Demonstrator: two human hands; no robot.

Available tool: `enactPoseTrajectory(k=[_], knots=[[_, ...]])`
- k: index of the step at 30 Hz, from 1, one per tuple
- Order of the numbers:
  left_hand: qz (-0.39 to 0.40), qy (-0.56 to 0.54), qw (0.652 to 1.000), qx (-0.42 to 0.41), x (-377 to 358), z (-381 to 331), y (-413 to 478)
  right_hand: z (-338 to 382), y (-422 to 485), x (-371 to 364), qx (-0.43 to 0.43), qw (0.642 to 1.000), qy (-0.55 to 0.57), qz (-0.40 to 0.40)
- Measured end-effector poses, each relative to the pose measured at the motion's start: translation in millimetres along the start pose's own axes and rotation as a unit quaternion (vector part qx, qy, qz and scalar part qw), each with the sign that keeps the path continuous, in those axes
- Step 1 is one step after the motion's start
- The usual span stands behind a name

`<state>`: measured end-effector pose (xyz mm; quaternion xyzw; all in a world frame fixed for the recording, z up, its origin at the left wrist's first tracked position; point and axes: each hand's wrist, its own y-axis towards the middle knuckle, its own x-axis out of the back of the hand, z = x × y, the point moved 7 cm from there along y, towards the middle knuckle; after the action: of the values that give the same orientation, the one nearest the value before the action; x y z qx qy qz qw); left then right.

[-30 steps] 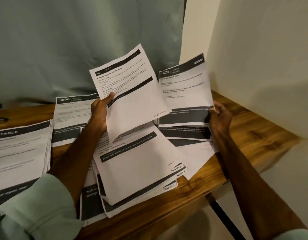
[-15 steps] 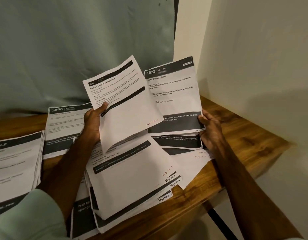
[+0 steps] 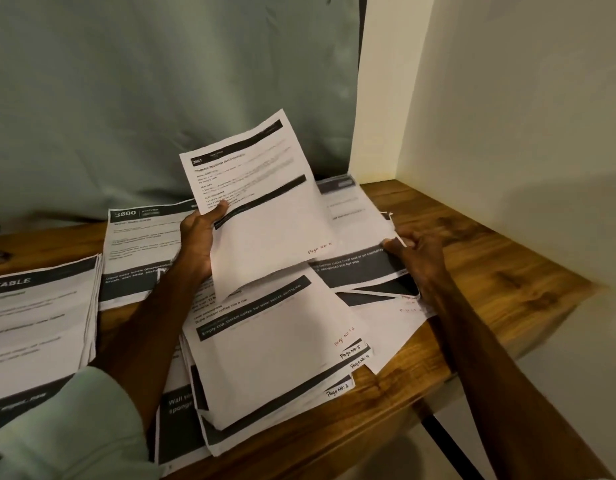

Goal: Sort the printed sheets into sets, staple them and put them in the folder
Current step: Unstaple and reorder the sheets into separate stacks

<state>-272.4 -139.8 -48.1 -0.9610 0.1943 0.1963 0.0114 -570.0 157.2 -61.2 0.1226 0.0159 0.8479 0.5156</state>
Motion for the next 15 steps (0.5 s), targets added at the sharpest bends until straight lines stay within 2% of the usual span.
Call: enactPoseTrajectory(k=[2,5,12,15], knots=[[0.007,0.015,1.0,-0.011,-4.7,-0.3,-3.5,-2.6,4.4,-1.3,0.003,0.999,-0.053,-0.006],[0.028,0.04,0.998,-0.032,-15.0,-2.9,-8.8,-2.8,6.2,-0.9,0.009,0.999,-0.049,-0.017],[0.05,0.064,0.996,-0.048,-23.3,-4.3,-8.6,17.2,-6.0,13.1,0.033,0.993,0.095,-0.064],[0.041,0.062,0.996,-0.05,-20.0,-4.5,-7.2,24.7,-12.4,15.4,0.052,0.989,0.117,-0.073]])
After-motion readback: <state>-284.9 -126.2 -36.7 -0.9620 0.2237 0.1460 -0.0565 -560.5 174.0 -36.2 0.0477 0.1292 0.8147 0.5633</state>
